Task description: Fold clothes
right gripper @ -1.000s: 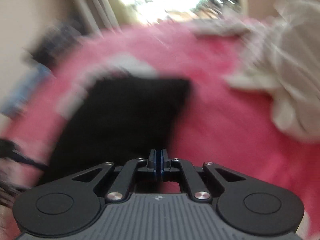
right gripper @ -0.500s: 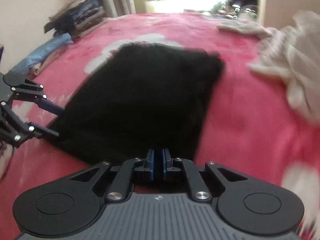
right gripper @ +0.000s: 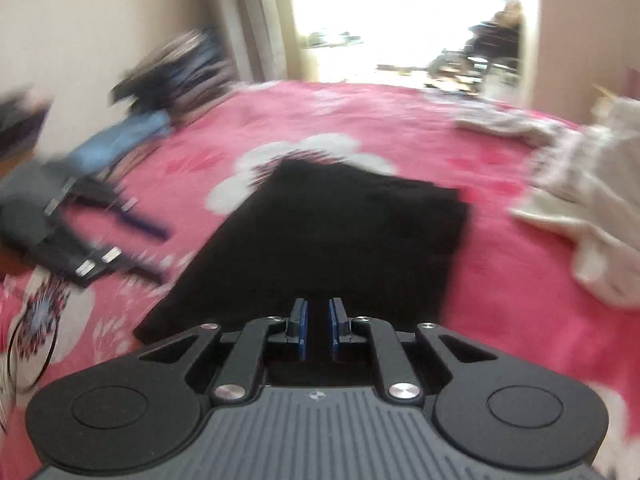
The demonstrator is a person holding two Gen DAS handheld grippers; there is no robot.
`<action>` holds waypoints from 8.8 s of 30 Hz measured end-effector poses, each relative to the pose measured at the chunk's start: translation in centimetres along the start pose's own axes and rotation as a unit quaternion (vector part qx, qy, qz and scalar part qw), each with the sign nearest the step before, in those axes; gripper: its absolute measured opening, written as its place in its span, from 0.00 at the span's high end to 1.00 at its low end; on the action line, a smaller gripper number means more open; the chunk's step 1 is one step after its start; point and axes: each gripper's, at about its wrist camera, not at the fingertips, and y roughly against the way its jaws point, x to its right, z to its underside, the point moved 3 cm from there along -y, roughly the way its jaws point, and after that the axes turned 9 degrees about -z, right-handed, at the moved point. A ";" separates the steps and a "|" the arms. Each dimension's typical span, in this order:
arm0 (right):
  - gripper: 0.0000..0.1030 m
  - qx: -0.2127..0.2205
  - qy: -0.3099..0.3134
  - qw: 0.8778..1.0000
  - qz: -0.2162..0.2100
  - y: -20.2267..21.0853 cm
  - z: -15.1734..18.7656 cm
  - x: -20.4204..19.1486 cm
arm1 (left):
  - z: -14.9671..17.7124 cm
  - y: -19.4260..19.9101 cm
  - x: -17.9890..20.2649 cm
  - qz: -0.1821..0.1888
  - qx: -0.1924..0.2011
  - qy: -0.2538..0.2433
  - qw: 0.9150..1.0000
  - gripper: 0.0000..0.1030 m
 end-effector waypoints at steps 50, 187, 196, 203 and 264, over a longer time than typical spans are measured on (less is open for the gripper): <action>0.93 0.046 -0.151 0.987 0.039 -6.1 -7.3 15.6 | -4.4 -7.9 0.2 -0.157 -0.125 0.027 0.979 0.51; 0.97 0.102 0.113 0.988 -0.007 -6.5 -5.4 6.7 | -11.4 -13.7 -3.0 0.130 -0.015 0.331 0.934 0.39; 0.70 0.130 0.022 0.991 -0.031 -1.9 -4.3 7.7 | -10.3 -13.3 -4.7 0.105 -0.020 0.372 0.922 0.95; 0.61 0.084 -0.120 0.987 -0.066 -0.2 -1.5 11.8 | -9.9 -12.5 -5.3 0.114 -0.014 0.380 0.918 0.95; 0.97 0.177 -0.249 0.937 -0.171 -5.0 -7.2 16.6 | -7.0 -10.3 -6.4 0.130 0.016 0.445 0.886 0.95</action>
